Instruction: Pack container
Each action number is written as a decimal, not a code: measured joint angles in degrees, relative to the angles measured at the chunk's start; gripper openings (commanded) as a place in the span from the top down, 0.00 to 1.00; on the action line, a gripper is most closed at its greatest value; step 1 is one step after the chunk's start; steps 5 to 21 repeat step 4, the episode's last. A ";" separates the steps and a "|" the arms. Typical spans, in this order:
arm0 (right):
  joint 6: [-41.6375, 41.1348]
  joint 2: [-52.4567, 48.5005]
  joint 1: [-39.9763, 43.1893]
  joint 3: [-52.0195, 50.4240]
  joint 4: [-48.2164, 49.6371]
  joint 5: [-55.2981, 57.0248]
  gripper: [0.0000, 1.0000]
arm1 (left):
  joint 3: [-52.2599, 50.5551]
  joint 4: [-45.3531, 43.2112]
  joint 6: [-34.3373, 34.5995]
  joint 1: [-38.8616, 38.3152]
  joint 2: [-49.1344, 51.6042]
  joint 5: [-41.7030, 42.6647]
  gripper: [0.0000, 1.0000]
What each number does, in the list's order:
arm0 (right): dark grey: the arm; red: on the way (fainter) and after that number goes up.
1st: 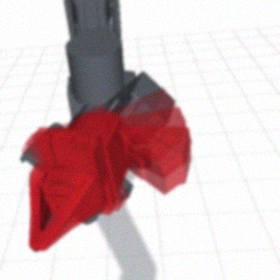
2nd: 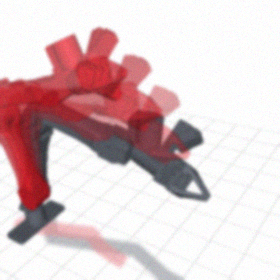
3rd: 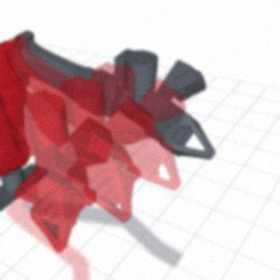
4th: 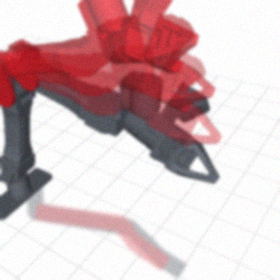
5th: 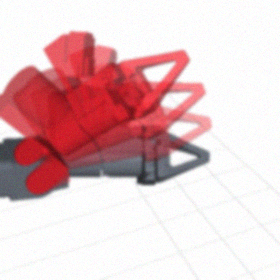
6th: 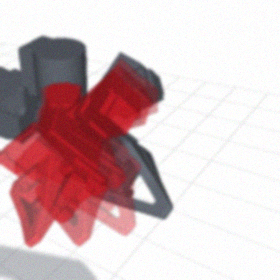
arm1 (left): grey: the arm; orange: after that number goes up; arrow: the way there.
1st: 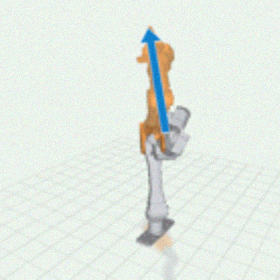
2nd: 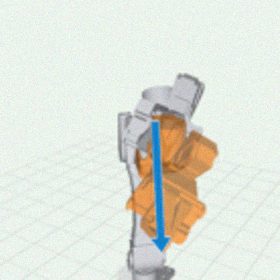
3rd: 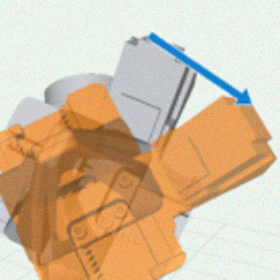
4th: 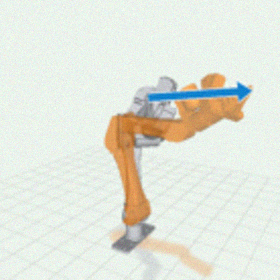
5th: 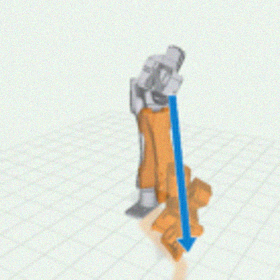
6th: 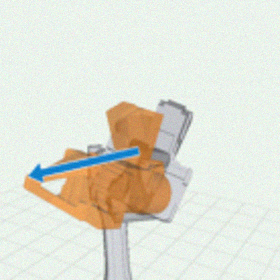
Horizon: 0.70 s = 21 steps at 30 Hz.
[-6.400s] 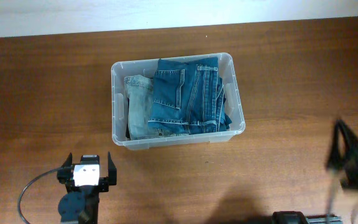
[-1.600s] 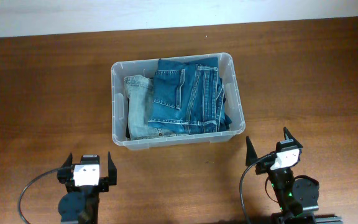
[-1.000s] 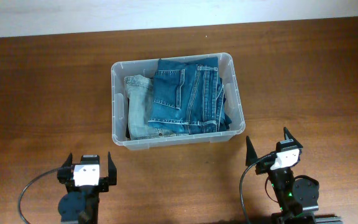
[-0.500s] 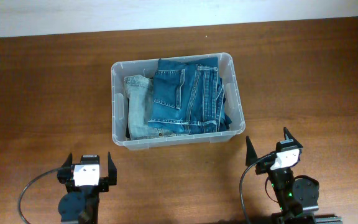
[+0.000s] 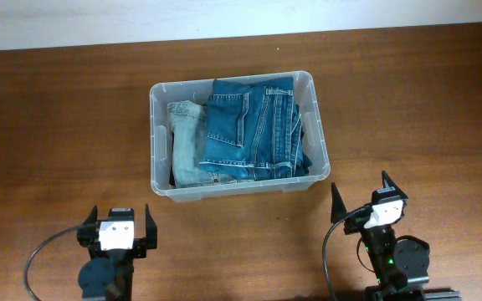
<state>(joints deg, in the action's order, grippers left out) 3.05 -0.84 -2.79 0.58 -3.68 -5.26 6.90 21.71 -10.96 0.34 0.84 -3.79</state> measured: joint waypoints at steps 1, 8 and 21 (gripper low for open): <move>0.00 0.00 0.00 0.00 0.00 0.02 0.01 | 0.00 0.00 0.00 0.00 0.00 0.00 0.01; -0.02 0.00 0.00 0.00 -0.02 0.02 0.02 | 0.00 0.00 0.00 0.00 0.00 0.00 0.01; -0.02 0.00 0.00 0.00 -0.02 0.02 0.02 | 0.00 0.00 0.00 0.00 0.00 0.00 0.01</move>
